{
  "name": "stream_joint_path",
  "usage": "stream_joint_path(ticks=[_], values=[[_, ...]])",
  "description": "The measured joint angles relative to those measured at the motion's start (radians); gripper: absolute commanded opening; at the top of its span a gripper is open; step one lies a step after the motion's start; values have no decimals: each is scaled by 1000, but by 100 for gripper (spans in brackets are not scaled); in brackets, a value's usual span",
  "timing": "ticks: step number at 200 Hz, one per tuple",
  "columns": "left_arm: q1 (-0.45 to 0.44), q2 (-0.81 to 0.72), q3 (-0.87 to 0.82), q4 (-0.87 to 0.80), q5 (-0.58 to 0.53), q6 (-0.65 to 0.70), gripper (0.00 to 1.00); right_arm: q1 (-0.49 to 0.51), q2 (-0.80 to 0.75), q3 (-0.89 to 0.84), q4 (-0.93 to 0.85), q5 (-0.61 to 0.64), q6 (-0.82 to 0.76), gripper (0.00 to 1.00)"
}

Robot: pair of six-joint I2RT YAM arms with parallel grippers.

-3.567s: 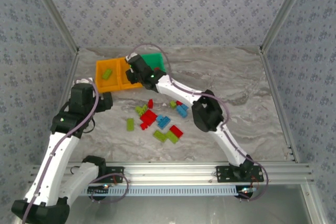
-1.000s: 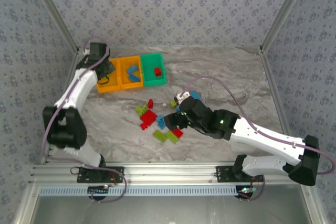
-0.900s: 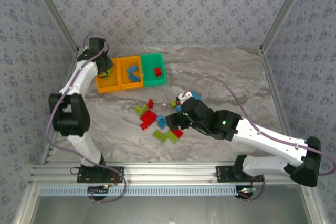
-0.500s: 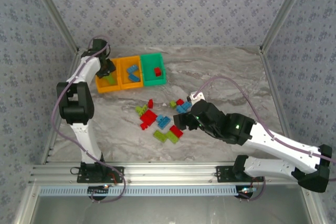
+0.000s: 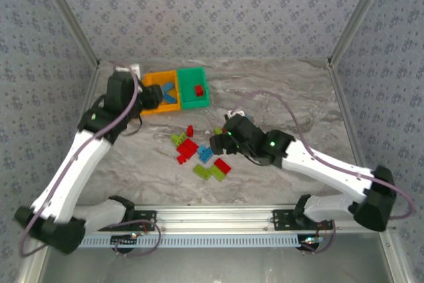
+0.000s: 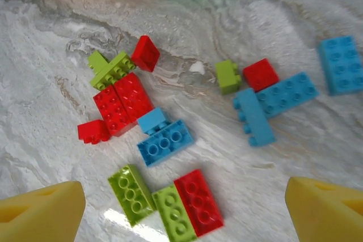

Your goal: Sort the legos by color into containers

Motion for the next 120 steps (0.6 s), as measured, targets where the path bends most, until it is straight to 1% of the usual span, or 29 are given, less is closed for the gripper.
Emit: stream_joint_path(ticks=[14,35,58,80,91,120], values=[[-68,-114,-55,-26,9,71,53,-41,95,39,50,-68,4,94],[-142,-223,-110,-85,42,165,54,-89,245,119,110,-158,10,94],[-219,-301,-185,-132,80,252,61,-107,420,262,134,-207,14,92],[-276,-303,-264,-165,98,305,68,-109,564,387,138,-223,40,88],[-295,-286,-299,-180,100,322,71,-114,620,431,136,-229,54,84],[-303,-229,-320,-208,101,351,89,-131,752,528,97,-217,99,75]])
